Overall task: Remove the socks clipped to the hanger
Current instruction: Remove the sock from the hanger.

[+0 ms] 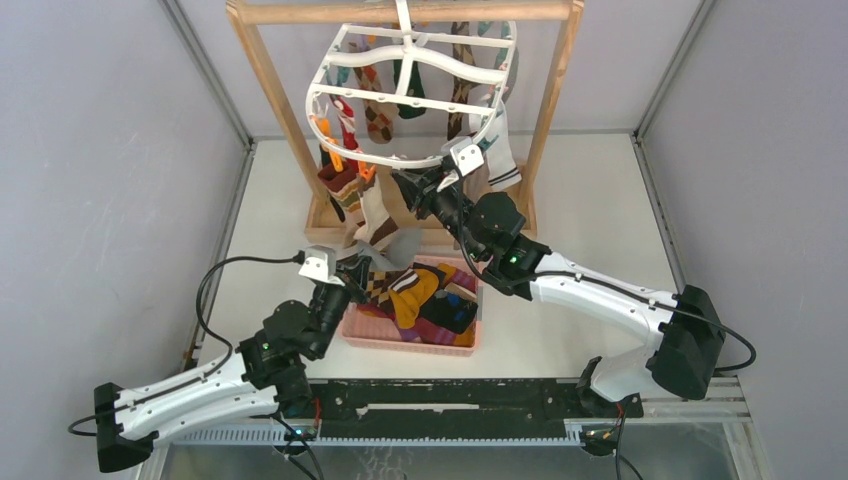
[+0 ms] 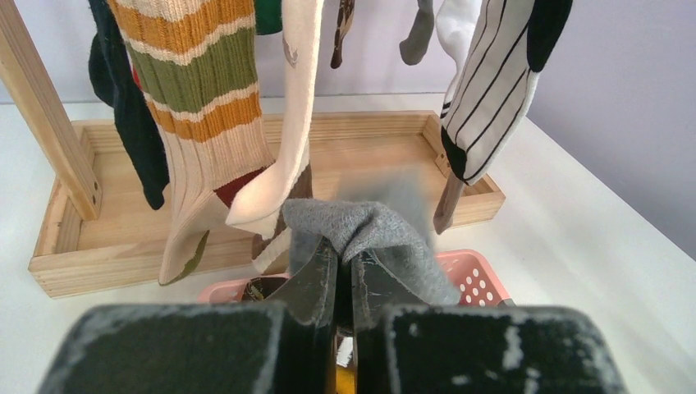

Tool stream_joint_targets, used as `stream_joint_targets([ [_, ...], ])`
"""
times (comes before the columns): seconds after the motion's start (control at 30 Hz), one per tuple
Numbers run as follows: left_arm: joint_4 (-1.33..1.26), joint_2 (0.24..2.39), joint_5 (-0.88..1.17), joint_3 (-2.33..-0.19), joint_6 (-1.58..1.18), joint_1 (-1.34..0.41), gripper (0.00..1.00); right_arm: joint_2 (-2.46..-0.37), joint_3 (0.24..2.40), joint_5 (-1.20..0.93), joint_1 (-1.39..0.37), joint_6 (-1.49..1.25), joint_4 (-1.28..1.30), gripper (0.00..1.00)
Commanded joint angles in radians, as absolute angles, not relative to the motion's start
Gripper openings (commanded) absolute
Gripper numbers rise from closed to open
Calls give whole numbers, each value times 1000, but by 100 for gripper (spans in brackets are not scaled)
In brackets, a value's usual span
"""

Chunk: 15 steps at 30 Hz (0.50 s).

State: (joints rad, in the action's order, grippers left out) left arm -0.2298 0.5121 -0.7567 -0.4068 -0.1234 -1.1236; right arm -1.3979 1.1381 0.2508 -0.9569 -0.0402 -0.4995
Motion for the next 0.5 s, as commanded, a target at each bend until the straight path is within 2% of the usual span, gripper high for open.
stream_joint_targets([
  [0.0, -268, 517, -752, -387, -118, -1129, 4, -1385, 1171, 241, -948, -55, -563, 0],
  [0.2, -266, 514, -743, -388, -124, -1128, 4, -1384, 1167, 239, -944, -60, -555, 0],
  [0.33, -264, 520, -738, -392, -128, -1129, 4, -1380, 1154, 233, -940, -69, -548, 8],
  [0.37, -264, 521, -737, -394, -130, -1128, 4, -1377, 1148, 230, -938, -72, -547, 16],
  [0.4, -263, 524, -733, -395, -131, -1129, 4, -1373, 1141, 227, -936, -76, -546, 29],
  [0.47, -263, 530, -729, -397, -135, -1129, 4, -1362, 1122, 217, -934, -85, -546, 43],
])
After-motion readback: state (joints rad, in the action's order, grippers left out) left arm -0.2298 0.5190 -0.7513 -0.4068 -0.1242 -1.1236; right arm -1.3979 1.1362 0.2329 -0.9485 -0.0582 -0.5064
